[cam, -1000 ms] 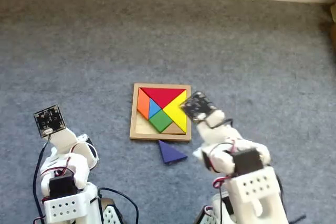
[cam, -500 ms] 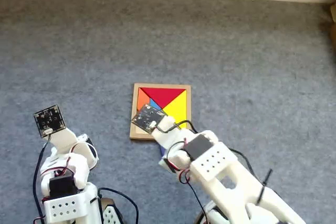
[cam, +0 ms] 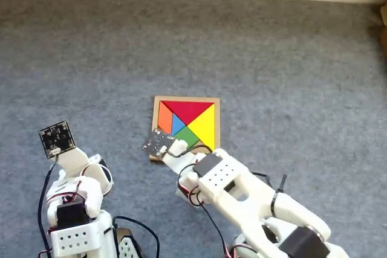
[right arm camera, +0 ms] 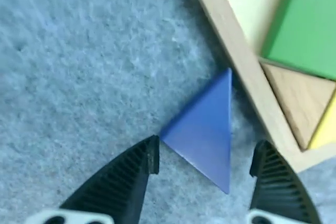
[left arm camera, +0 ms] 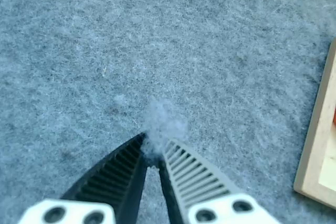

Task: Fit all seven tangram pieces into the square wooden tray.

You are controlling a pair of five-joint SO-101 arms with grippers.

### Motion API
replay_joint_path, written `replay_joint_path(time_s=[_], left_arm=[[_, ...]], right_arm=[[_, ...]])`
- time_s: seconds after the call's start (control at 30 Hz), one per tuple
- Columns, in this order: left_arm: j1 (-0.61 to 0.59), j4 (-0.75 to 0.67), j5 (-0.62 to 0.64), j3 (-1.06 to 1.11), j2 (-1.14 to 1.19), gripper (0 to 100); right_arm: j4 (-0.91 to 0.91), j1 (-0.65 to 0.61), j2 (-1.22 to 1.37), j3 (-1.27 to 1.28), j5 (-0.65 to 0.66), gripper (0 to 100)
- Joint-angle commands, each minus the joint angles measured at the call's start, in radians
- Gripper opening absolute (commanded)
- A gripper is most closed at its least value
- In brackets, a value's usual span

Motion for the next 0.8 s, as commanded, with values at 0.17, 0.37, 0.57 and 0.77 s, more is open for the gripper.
replay_joint_path(time_s=[0.17, 0.37, 0.57, 0.77], left_arm=[[-0.013, -0.008, 0.008, 0.021, -0.024, 1], [-0.013, -0.008, 0.008, 0.021, -0.024, 1], [-0.013, -0.008, 0.008, 0.021, -0.024, 1], [-0.013, -0.008, 0.008, 0.021, -0.024, 1]], right_arm=[[-0.019, -0.03, 0.038, -0.068, -0.008, 27.8], [-0.021, -0.03, 0.064, -0.07, -0.008, 27.8], [-0.082, -0.027, 0.093, -0.071, -0.075, 27.7], [-0.088, 0.005, 0.096, -0.071, -0.083, 27.7]])
